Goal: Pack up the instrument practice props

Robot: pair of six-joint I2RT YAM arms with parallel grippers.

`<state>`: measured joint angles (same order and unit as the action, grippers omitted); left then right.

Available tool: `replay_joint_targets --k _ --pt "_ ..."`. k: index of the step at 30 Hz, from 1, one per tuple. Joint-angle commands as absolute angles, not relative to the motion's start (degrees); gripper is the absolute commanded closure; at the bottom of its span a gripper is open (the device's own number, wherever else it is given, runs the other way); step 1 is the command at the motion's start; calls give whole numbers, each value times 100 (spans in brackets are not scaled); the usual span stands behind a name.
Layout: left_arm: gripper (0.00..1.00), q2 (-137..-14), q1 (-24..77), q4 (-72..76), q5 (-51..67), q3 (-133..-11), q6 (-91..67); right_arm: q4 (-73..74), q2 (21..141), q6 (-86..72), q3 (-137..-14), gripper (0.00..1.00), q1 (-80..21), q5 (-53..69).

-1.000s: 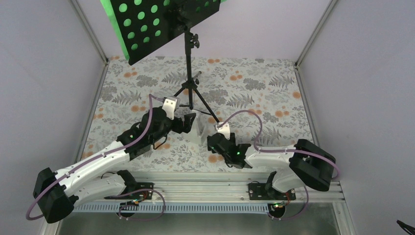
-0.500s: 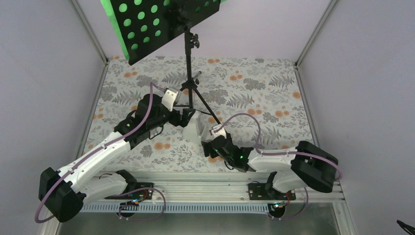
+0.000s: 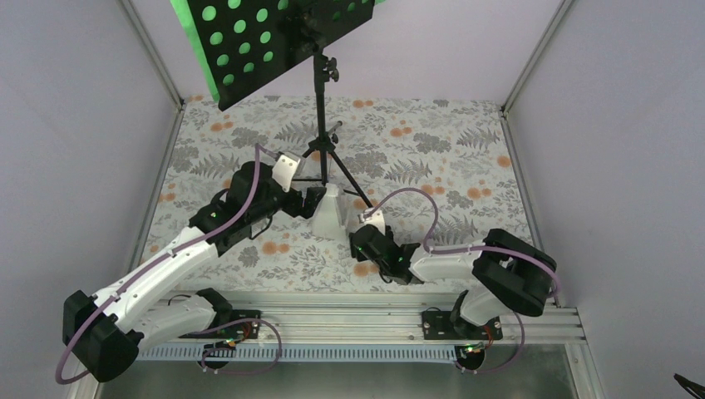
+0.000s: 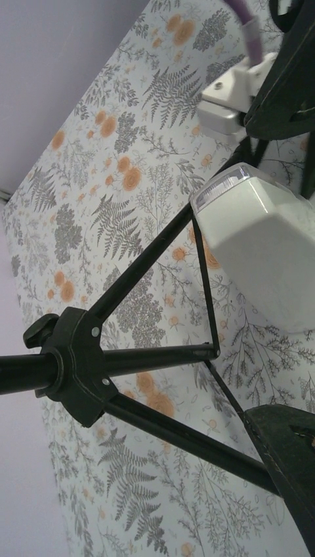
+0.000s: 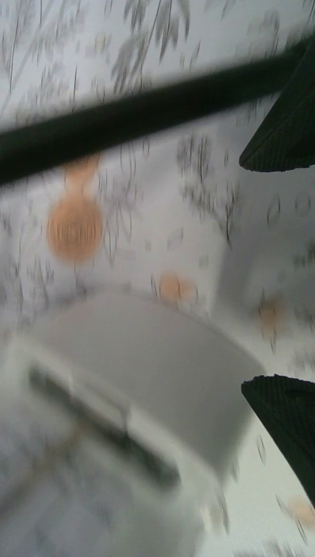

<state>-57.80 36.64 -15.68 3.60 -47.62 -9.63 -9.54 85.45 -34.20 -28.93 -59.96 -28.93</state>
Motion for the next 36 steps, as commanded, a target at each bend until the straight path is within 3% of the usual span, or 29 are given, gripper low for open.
replay_joint_targets --k 1,7,13,18,25,36 --pt "0 -5675 3647 -1694 409 -4992 -791 -596 8124 -3735 -2812 26 -5810 -3622" --pt "0 -5955 3631 -1532 1271 -5144 -755 -1261 7438 -2962 -2388 17 -5803 -2834" --pt "0 -6621 3413 -1272 2323 -5543 -753 -1970 7111 -2762 -2060 1 -6155 -2299" --pt "0 -7419 3369 -1249 2648 -5884 -839 -2285 7763 -3269 -2303 0 -6398 -2236" --pt "0 -7786 3349 -1164 2397 -6016 -844 -2064 8626 -3938 -2759 0 -6880 -3096" --pt "28 -8181 3349 -1117 2502 -5942 -759 -1969 9479 -4184 -3190 0 -7101 -3542"
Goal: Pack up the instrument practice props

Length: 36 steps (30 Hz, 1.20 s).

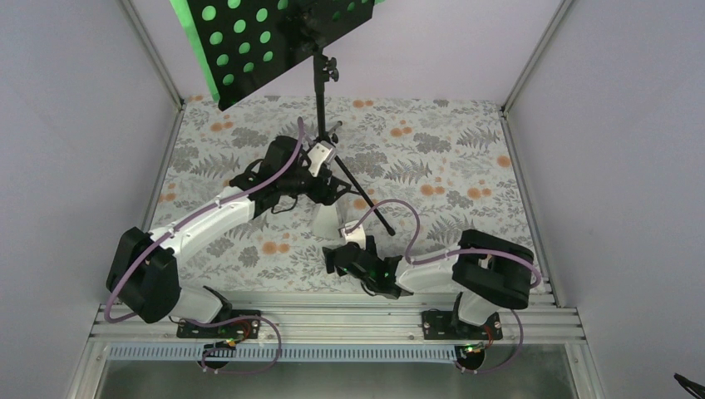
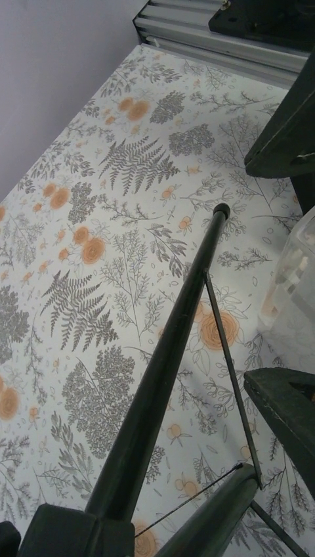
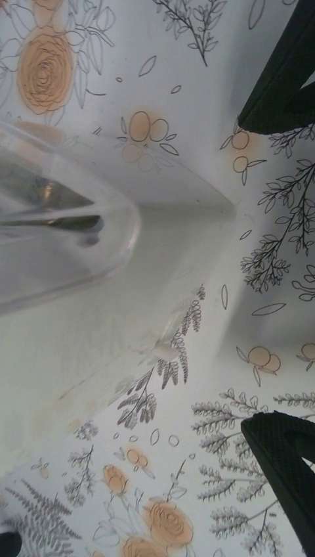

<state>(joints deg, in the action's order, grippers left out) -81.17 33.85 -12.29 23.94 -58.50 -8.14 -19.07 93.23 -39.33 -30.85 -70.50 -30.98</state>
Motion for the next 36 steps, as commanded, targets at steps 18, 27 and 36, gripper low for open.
replay_joint_targets --k 18,27,36 --pt "44 -8226 3349 -1221 2553 -5809 -669 -2433 10190 -4025 -3182 1 -6888 -3586" --pt "44 -8255 3349 -1239 2598 -5818 -628 -2660 10582 -3664 -3311 1 -6721 -3766" --pt "46 -8279 3349 -1229 2681 -5817 -598 -3094 10660 -3130 -3260 0 -6638 -3751"
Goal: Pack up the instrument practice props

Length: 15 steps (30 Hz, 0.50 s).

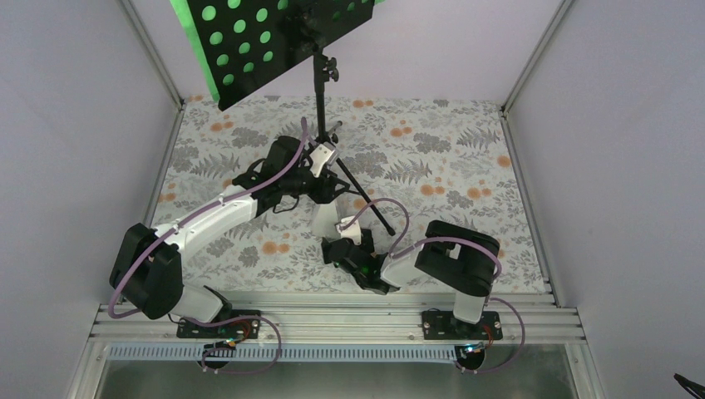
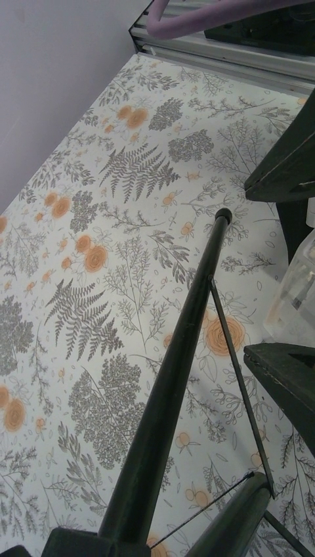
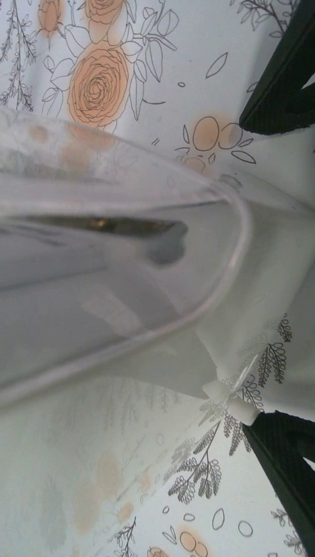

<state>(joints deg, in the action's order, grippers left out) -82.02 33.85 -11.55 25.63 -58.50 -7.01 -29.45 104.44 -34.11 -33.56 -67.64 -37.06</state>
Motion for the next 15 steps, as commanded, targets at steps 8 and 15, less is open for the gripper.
replay_joint_targets --k 8,15 --pt "48 -8328 3357 -1217 2792 -5819 -580 -3439 10689 -2733 -3203 25 -6636 -3569" --pt "49 -8333 3366 -1222 2808 -5825 -563 -3255 10674 -2852 -3226 43 -6636 -3608"
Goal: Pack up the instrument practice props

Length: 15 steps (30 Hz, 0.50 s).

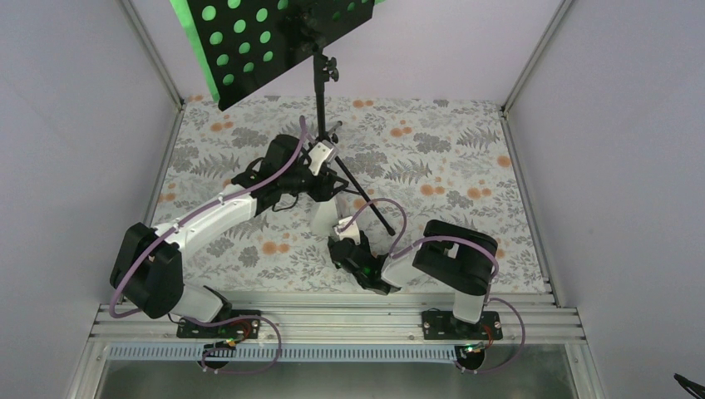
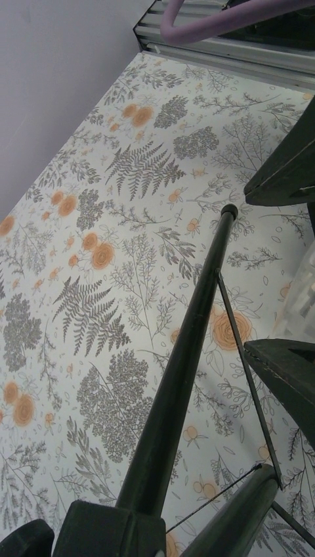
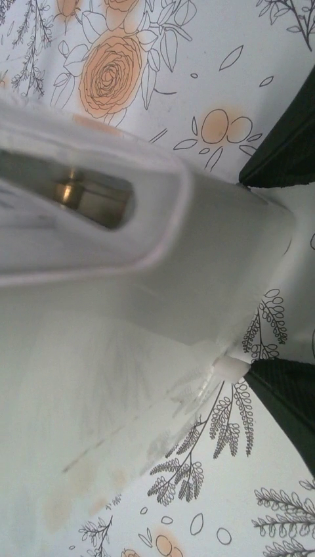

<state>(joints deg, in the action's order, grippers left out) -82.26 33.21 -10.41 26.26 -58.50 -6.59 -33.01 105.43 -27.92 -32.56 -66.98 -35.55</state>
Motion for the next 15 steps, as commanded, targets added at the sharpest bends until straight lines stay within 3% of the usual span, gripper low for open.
replay_joint_targets --k 1,9,12,15 --pt "49 -8332 3366 -1229 2805 -5827 -563 -3239 10658 -2870 -3219 44 -6636 -3610" --pt "49 -8331 3366 -1244 2781 -5836 -532 -3205 10519 -2891 -3149 45 -6636 -3528" --pt "45 -8258 3366 -1261 2704 -5845 -491 -3211 10237 -2844 -3013 32 -6643 -3364" --pt "32 -8049 3366 -1205 2524 -5815 -417 -3336 9661 -2698 -2629 18 -6645 -3046"
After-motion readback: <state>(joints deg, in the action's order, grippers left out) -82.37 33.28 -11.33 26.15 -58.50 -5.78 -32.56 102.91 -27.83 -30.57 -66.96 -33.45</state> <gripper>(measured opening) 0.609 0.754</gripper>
